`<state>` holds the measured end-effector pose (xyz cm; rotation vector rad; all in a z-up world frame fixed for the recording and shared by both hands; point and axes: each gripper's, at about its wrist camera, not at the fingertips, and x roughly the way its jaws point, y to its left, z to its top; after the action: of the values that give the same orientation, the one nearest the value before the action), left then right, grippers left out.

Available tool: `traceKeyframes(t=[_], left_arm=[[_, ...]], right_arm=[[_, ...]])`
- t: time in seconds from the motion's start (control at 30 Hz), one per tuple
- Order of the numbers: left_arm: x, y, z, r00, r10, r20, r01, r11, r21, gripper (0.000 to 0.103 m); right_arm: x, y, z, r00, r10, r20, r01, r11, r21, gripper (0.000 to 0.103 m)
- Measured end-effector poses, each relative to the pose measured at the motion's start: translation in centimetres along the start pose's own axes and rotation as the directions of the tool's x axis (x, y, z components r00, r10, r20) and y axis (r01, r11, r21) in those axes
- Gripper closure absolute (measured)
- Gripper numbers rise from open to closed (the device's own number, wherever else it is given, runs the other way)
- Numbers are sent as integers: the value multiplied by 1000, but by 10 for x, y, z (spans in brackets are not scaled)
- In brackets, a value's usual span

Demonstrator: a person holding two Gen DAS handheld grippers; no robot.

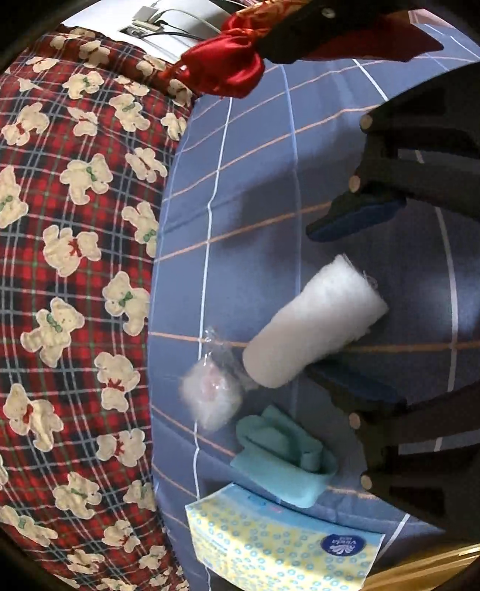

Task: Organize soft objects
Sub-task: 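Grasp the white cotton roll with the left tool while the right tool holds the pouch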

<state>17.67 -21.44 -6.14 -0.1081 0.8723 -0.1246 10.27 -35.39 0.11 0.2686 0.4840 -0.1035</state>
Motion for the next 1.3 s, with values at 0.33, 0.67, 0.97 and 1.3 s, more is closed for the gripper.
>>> traceKeyframes(t=[0.33, 0.67, 0.97, 1.3], left_arm=[[-24, 9, 2, 994, -82, 73, 81, 996, 26, 70], [-72, 12, -22, 962, -104, 252, 60, 982, 178, 70], [-101, 23, -42, 938, -95, 334, 11, 969, 246, 70], [-119, 41, -52, 917, -71, 393, -33, 967, 251, 70]], right_arm=[[-1, -3, -1, 1000, -14, 17, 14, 1000, 13, 76], [-6, 0, -2, 998, -22, 56, 22, 1000, -1, 76], [-12, 18, -10, 994, -32, 106, 40, 996, -80, 76], [-25, 31, -19, 986, -63, 152, 79, 992, -99, 76]])
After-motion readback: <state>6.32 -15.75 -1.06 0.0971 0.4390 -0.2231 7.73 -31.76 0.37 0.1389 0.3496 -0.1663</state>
